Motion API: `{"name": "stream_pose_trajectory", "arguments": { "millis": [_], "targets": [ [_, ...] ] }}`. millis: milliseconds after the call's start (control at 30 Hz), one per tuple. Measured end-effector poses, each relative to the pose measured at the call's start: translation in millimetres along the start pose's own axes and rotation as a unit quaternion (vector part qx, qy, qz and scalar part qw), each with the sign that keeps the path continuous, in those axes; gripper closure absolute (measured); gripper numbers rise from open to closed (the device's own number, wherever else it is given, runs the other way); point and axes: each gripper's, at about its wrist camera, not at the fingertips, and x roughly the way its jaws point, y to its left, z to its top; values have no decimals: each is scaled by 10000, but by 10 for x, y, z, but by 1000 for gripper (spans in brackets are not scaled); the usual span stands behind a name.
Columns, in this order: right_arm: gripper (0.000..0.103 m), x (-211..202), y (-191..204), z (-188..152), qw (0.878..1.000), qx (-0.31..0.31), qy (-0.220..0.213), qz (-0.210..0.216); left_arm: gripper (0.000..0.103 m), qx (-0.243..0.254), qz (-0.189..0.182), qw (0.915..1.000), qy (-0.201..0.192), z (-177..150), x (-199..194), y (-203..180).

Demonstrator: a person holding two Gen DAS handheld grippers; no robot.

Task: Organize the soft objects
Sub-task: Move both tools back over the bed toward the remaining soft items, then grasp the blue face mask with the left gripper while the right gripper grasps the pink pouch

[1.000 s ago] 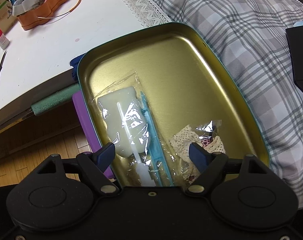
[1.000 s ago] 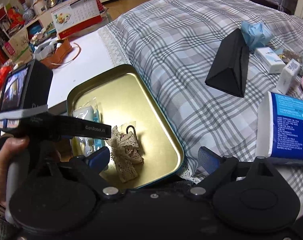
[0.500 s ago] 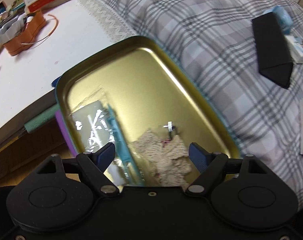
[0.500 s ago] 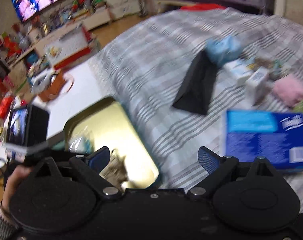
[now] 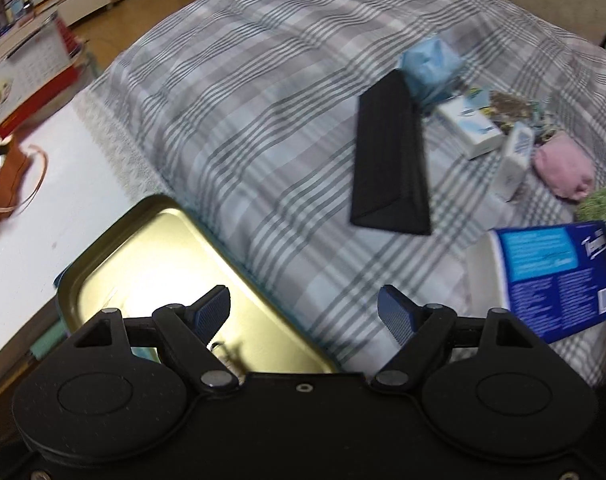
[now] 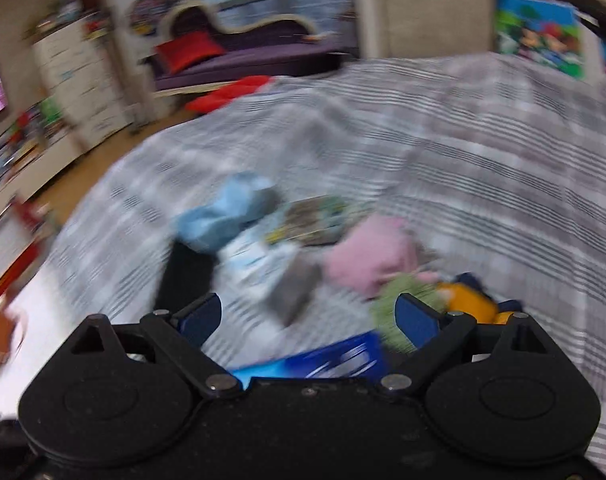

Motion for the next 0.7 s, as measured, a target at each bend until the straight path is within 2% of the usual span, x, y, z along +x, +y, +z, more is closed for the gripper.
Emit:
{"name": "stream_pose_trajectory", "arguments": {
  "millis": [133,267,400,633,700],
  "targets": [
    [11,307,-271,232,9971,664,209,-294,26,234,-92,9997,4,218,51,-256],
    [11,640,-424,463,9923,1016,475,-534,26,404,-147,9991,-18,436,105,-456],
    [11,968,-441,628,9906,1054,703,-511,26,447,-157,9989,-44,631,173,-589],
    [10,1365,-431,444,9903,683,909,-794,26,615,-94,9980,-51,942,354,-824],
    [7,1431,-431,411,9902,602,948,-832,26,639,-69,9979,-47,1035,417,-894]
  ]
}}
